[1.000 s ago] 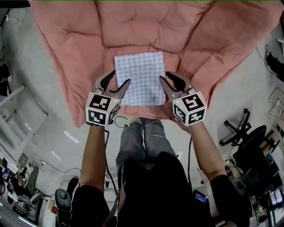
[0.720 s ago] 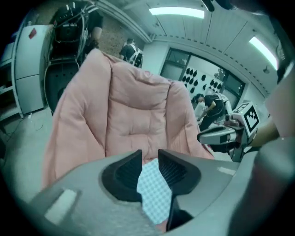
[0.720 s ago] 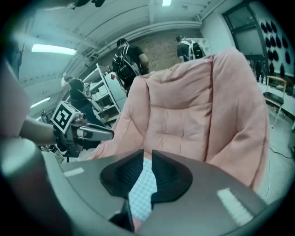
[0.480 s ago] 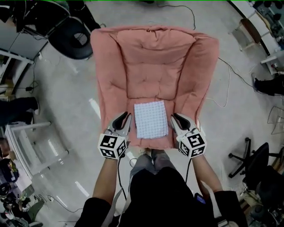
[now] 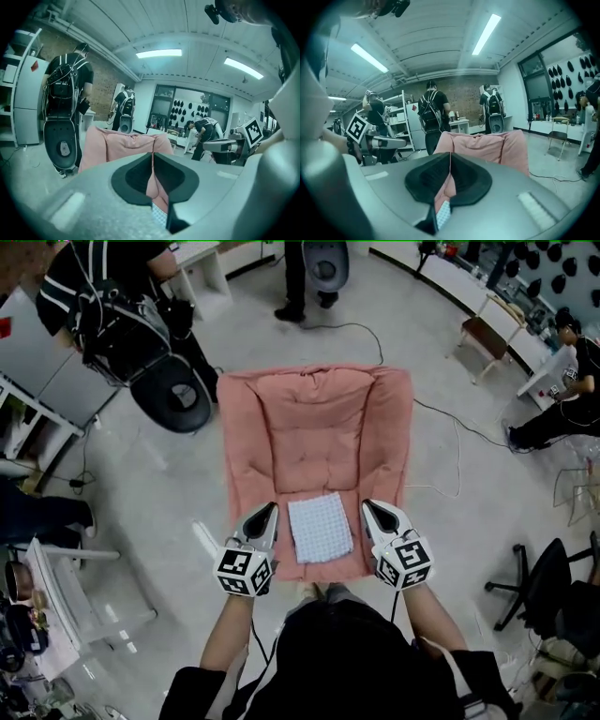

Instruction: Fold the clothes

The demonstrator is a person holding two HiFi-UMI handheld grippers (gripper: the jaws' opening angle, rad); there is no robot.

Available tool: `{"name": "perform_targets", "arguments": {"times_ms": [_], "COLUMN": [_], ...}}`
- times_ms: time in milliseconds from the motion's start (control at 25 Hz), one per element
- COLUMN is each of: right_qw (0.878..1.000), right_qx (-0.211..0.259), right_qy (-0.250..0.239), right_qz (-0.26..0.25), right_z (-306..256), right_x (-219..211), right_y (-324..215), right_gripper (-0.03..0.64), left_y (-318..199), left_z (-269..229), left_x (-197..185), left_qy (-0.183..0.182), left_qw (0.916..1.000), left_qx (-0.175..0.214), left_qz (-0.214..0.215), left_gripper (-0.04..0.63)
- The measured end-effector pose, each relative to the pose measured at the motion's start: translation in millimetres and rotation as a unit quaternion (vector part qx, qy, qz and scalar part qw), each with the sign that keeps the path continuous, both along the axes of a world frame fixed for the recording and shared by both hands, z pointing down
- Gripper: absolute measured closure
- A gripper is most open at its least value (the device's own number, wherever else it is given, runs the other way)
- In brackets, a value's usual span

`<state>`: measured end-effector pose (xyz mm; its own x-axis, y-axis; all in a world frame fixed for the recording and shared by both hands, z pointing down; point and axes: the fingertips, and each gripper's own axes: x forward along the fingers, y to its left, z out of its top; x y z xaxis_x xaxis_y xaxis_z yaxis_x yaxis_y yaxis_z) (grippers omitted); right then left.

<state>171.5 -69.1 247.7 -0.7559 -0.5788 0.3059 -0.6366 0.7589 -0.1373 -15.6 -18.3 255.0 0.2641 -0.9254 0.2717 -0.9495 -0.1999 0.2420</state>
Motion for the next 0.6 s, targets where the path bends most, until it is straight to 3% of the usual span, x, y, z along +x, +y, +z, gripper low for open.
{"name": "perform_targets", "arguments": {"times_ms": [160, 320, 600], "right_qw": [1.000, 0.997, 0.994], "right_qx": [0.001, -0.017, 0.025], "right_qy": [-0.014, -0.066, -0.085], "right_qz": [0.024, 0.041, 0.060], "right_z": [-13, -27, -47], "right_x": [24, 30, 38], "right_y": [9, 16, 10], "right_gripper": [0.611, 0.612, 0.612], "left_y": [11, 19, 23], "left_z": [-32, -54, -72], "left_x": [3, 6, 10], "left_qy": [-0.011, -0.011, -0.019], "left_qw": [0.9996, 0.9986, 0.9973], "left_qx": [0.027, 0.051, 0.071], "left_qz": [-0.003, -0.007, -0.002], "left_gripper": [0.588, 0.588, 0.589]}}
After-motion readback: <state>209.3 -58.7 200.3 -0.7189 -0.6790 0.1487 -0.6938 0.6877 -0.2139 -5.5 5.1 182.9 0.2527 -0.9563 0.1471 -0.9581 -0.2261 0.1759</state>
